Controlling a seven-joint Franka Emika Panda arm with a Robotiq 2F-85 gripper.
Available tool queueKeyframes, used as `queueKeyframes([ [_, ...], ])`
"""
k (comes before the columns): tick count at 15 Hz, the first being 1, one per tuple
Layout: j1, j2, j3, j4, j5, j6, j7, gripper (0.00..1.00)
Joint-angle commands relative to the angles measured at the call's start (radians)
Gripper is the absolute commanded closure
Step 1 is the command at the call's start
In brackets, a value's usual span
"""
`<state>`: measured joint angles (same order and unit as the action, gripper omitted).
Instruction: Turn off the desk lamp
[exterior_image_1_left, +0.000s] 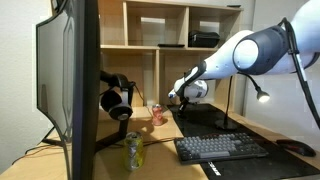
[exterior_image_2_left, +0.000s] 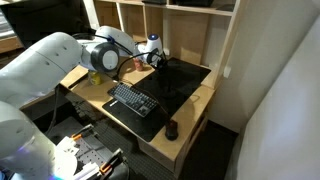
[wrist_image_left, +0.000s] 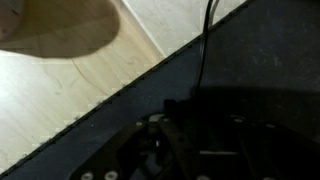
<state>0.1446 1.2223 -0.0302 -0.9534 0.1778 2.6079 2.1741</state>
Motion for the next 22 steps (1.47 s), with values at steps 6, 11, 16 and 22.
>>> queueKeyframes([
  [6, 0.004, 0.043, -0.015, 0.041, -0.020, -0.079, -0.010, 0.55],
  [11, 0.024, 0.040, -0.067, 0.034, -0.054, -0.118, 0.031, 0.03],
  [16, 0.025, 0.054, -0.074, 0.045, -0.060, -0.114, 0.038, 0.31],
  [22, 0.017, 0.060, -0.071, 0.074, -0.058, -0.122, 0.035, 0.72],
])
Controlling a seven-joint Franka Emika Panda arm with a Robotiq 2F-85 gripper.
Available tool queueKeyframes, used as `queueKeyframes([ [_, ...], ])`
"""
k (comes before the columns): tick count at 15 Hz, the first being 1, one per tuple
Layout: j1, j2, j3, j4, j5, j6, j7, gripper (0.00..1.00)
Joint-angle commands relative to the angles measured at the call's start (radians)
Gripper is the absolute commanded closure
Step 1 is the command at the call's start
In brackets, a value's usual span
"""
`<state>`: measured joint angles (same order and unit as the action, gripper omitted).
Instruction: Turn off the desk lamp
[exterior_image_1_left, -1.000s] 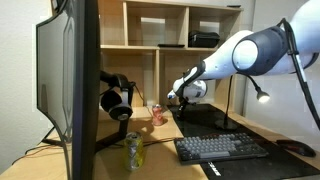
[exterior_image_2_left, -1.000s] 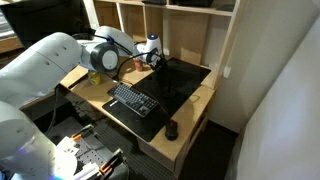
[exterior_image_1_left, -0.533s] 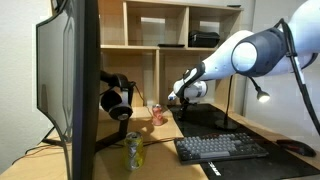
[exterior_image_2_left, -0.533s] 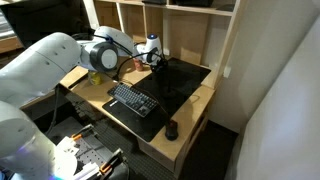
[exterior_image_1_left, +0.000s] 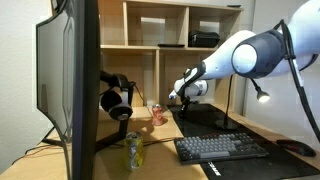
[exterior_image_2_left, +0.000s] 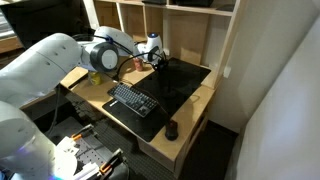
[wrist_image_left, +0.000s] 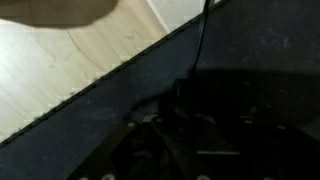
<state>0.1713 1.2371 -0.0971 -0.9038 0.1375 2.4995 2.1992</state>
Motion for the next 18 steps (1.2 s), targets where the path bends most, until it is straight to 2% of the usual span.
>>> queueKeyframes([
  [1, -0.013, 0.047, -0.001, 0.027, -0.016, -0.013, 0.006, 0.80],
  [4, -0.017, 0.049, -0.001, 0.029, -0.016, -0.016, 0.004, 0.99],
  [5, -0.018, 0.053, 0.001, 0.030, -0.015, -0.018, 0.002, 0.96],
  [6, -0.020, 0.052, 0.006, 0.032, -0.011, -0.019, 0.001, 0.54],
  [7, -0.019, 0.052, 0.003, 0.032, -0.012, -0.015, 0.004, 0.52],
  [9, -0.019, 0.051, 0.005, 0.035, -0.012, -0.024, 0.004, 0.42],
  [12, -0.022, 0.053, 0.011, 0.046, -0.008, -0.034, 0.001, 0.38],
  [16, -0.027, 0.053, 0.029, 0.069, 0.002, -0.060, -0.001, 0.19],
  [18, -0.026, 0.056, 0.032, 0.077, 0.001, -0.064, 0.001, 0.05],
])
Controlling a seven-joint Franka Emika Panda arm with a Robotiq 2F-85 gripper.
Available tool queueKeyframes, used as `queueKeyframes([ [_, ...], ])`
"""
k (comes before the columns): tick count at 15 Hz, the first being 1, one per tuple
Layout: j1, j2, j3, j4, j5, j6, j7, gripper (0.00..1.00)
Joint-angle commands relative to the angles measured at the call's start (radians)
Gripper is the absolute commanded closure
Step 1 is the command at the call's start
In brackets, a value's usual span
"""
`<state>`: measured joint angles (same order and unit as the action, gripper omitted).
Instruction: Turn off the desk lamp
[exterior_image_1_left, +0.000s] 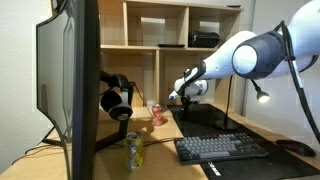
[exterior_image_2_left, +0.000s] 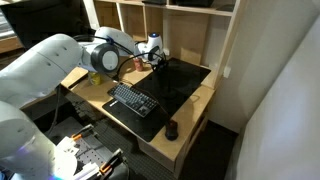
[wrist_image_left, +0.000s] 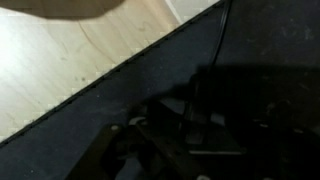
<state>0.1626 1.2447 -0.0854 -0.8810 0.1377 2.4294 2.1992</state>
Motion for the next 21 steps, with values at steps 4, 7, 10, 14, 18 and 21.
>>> queueKeyframes([
  [4, -0.026, 0.073, 0.031, 0.089, 0.015, 0.016, 0.010, 0.00],
  [7, -0.038, 0.080, 0.053, 0.109, 0.031, 0.008, 0.017, 0.00],
  [10, -0.045, 0.094, 0.067, 0.137, 0.040, 0.015, 0.032, 0.00],
  [14, -0.050, 0.112, 0.085, 0.169, 0.051, 0.015, 0.036, 0.00],
  [18, -0.050, 0.126, 0.080, 0.192, 0.046, 0.019, 0.038, 0.40],
  [21, -0.053, 0.125, 0.075, 0.196, 0.050, 0.025, 0.035, 0.62],
])
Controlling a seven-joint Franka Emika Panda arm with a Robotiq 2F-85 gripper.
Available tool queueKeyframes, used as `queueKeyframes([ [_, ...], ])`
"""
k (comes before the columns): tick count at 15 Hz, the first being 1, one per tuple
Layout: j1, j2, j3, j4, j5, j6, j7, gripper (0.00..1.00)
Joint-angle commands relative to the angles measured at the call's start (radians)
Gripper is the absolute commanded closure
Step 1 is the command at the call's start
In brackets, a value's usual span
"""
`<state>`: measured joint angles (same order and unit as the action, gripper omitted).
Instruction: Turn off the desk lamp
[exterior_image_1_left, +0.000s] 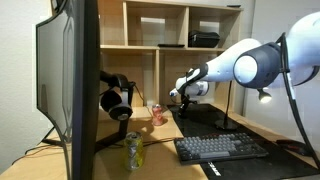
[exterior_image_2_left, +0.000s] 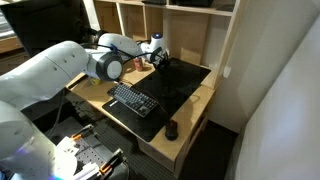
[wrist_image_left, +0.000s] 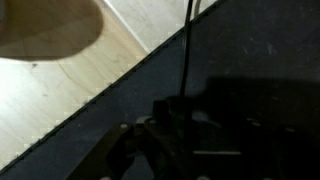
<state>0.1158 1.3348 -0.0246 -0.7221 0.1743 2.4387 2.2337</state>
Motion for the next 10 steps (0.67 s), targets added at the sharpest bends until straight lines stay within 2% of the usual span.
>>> queueKeyframes([
  [1, -0.008, 0.037, 0.014, 0.042, 0.012, 0.015, 0.001, 0.70],
  [2, -0.009, 0.039, 0.015, 0.045, 0.012, 0.015, 0.000, 0.75],
  [5, -0.011, 0.042, 0.013, 0.052, 0.010, 0.014, 0.002, 0.98],
  [6, -0.011, 0.043, 0.013, 0.054, 0.010, 0.015, 0.002, 0.89],
  [7, -0.009, 0.042, 0.008, 0.052, 0.006, 0.011, 0.005, 0.56],
  [8, -0.008, 0.041, 0.005, 0.051, 0.004, 0.009, 0.006, 0.55],
  [10, -0.006, 0.042, 0.004, 0.051, 0.003, 0.005, 0.008, 0.43],
])
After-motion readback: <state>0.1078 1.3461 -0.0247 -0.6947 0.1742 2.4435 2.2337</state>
